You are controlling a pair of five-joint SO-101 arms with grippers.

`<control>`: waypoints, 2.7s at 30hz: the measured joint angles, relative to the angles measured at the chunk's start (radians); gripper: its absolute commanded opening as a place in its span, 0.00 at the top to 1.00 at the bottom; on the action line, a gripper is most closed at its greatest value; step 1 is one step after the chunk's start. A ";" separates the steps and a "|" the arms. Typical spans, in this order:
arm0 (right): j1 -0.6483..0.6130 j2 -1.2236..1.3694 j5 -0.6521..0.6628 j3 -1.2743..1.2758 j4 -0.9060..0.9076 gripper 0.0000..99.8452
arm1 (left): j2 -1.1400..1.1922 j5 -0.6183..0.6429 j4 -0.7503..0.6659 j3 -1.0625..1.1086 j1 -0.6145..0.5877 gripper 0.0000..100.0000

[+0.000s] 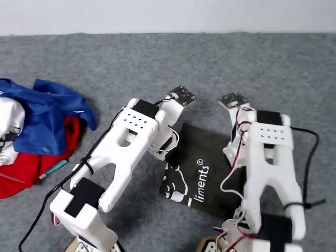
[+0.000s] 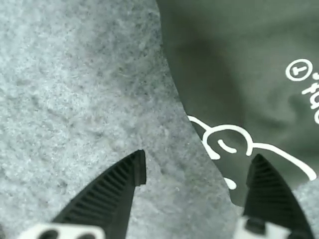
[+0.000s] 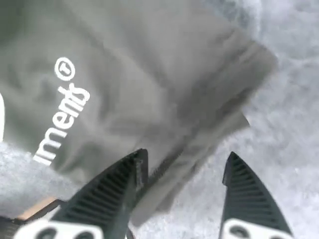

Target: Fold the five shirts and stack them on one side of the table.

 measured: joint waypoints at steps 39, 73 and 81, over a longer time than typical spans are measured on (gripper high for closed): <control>0.003 0.456 -0.123 -0.003 -0.334 0.99 | 0.000 0.000 0.009 0.000 -0.003 0.68; 0.835 0.717 -0.565 -0.638 -0.279 0.99 | 0.000 0.000 0.009 0.000 -0.003 0.68; 0.876 0.721 -0.529 -0.687 -0.126 0.65 | 0.000 0.000 0.009 0.000 -0.003 0.68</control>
